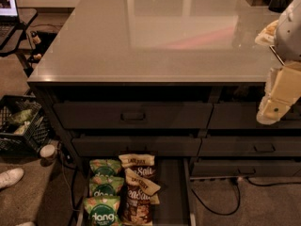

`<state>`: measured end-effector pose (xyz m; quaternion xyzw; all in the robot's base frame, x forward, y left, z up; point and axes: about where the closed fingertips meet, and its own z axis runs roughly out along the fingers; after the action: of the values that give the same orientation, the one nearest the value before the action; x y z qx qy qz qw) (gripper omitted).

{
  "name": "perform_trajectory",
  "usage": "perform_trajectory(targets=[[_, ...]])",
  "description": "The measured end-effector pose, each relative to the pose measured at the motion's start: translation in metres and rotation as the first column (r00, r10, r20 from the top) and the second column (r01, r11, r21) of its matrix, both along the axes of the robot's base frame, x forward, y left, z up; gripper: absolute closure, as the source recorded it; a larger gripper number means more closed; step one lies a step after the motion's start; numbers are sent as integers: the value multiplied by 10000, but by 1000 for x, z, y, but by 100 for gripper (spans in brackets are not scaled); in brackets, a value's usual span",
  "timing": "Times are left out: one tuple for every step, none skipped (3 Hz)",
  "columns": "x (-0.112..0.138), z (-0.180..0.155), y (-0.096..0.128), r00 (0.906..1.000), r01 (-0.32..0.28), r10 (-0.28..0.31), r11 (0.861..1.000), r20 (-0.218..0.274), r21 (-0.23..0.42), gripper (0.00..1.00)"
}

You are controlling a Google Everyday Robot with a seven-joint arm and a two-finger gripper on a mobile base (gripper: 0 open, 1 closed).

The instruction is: Pick brown chip bag from bottom drawer and place on counter

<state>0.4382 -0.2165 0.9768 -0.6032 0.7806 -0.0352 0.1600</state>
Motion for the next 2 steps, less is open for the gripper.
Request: perform_trajectory(targets=[[0,0,0,10000,0,0,10000,0,0,0],[-10,-11,6,9998,2,-1,10000,-177,47,0]])
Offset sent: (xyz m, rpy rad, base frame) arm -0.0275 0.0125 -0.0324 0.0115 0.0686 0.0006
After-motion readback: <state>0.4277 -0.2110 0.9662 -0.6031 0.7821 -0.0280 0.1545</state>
